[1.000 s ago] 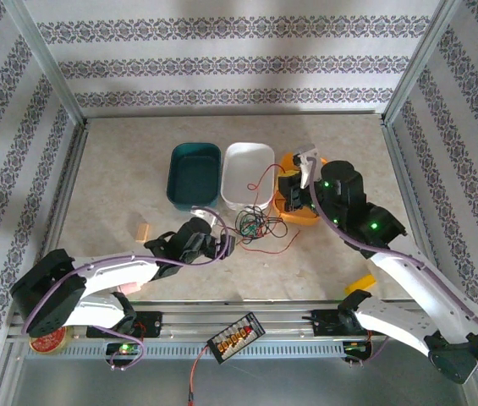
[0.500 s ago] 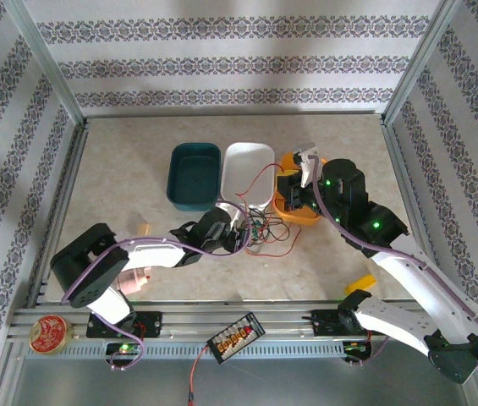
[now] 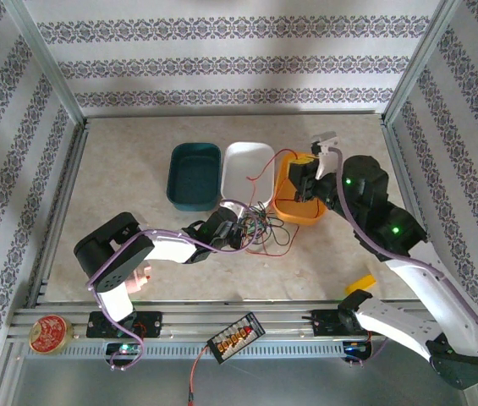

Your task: Untangle the cables

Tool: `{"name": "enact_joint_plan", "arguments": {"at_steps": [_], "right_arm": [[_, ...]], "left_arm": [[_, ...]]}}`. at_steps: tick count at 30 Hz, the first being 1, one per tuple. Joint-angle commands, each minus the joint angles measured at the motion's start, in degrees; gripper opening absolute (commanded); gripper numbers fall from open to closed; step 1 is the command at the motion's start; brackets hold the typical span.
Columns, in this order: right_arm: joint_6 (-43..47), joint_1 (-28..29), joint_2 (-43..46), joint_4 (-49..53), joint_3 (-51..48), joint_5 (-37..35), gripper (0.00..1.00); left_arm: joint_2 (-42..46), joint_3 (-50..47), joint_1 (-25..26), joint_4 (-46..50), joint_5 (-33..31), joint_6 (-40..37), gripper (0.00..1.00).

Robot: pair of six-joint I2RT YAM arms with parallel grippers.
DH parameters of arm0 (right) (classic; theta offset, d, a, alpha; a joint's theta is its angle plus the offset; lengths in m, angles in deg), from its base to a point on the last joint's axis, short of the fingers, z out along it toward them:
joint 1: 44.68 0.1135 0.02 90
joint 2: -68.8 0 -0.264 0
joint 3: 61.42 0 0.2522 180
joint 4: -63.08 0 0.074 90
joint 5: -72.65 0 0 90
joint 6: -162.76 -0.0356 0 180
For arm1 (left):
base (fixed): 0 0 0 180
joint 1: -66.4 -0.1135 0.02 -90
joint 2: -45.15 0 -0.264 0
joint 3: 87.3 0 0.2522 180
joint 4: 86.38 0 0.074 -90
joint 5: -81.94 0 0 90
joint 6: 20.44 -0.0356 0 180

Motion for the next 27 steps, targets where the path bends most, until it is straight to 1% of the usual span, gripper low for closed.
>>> {"name": "enact_joint_plan", "arguments": {"at_steps": [1, 5, 7, 9, 14, 18, 22, 27], "right_arm": [[3.43, -0.86, 1.96, -1.75, 3.21, -9.23, 0.00], [6.01, -2.03, 3.24, -3.95, 3.64, -17.95, 0.00], [6.61, -3.49, 3.13, -5.52, 3.85, -19.37, 0.00], [6.18, -6.09, 1.67, -5.97, 4.93, -17.87, 0.00], [2.70, -13.14, -5.27, -6.51, 8.13, -9.30, 0.00], [2.77, -15.28, -10.03, -9.43, 10.39, -6.94, 0.00], [5.12, -16.28, -14.14, -8.94, 12.96, -8.18, 0.00], [8.31, -17.14, -16.70, -9.09, 10.38, -12.47, 0.00]], "left_arm": [[-0.27, -0.58, -1.19, 5.87, -6.49, 2.09, 0.00], [1.77, -1.96, -1.19, 9.39, -10.87, 3.44, 0.00], [2.80, -2.78, -1.19, 10.59, -11.78, 4.32, 0.00], [3.76, -3.92, -1.19, 10.80, -12.04, 5.06, 0.00], [5.83, -5.41, -1.02, 10.75, -11.80, 5.43, 0.00], [7.24, -4.92, -0.93, 12.52, -12.09, 4.96, 0.00], [8.04, -4.72, -0.84, 13.34, -12.27, 4.73, 0.00], [8.51, -4.63, -0.66, 13.87, -12.87, 4.78, 0.00]]}}
